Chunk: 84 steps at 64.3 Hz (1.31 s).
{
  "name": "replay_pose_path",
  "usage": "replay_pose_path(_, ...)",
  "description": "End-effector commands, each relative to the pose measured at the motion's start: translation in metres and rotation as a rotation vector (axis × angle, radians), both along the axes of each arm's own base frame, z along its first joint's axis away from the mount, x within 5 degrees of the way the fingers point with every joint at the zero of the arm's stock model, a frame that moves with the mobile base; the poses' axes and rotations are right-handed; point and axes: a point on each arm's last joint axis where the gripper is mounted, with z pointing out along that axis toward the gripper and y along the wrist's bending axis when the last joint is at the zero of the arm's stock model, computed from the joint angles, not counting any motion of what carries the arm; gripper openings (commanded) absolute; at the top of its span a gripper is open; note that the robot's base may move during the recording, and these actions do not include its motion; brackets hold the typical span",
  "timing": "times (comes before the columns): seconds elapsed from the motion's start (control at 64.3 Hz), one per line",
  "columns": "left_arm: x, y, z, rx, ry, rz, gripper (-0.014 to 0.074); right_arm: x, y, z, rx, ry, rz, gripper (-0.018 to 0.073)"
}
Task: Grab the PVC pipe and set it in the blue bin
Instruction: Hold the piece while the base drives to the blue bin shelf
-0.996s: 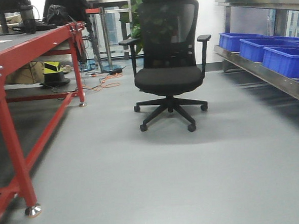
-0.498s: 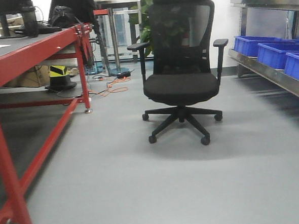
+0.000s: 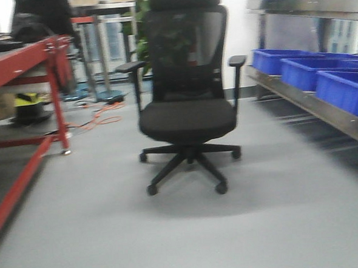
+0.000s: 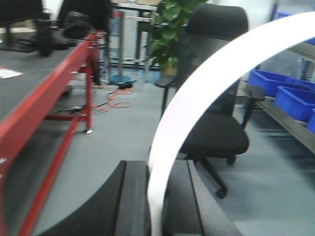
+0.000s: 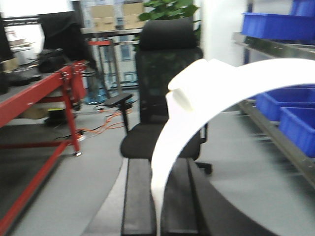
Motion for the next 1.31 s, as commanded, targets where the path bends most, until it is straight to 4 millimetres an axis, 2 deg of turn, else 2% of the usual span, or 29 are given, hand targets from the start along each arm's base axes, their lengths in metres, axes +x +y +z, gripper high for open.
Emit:
replay_pose_path(0.0, -0.0007, 0.0000, 0.0029, -0.008, -0.031, 0.000, -0.0111, -0.0015, -0.0005, 0.0052, -0.011, -0.033, -0.009, -0.0151)
replay_pose_path(1.292, -0.0007, 0.0000, 0.0029, -0.008, -0.031, 0.000, -0.0111, -0.0015, -0.0005, 0.0052, -0.011, -0.033, -0.009, -0.0151)
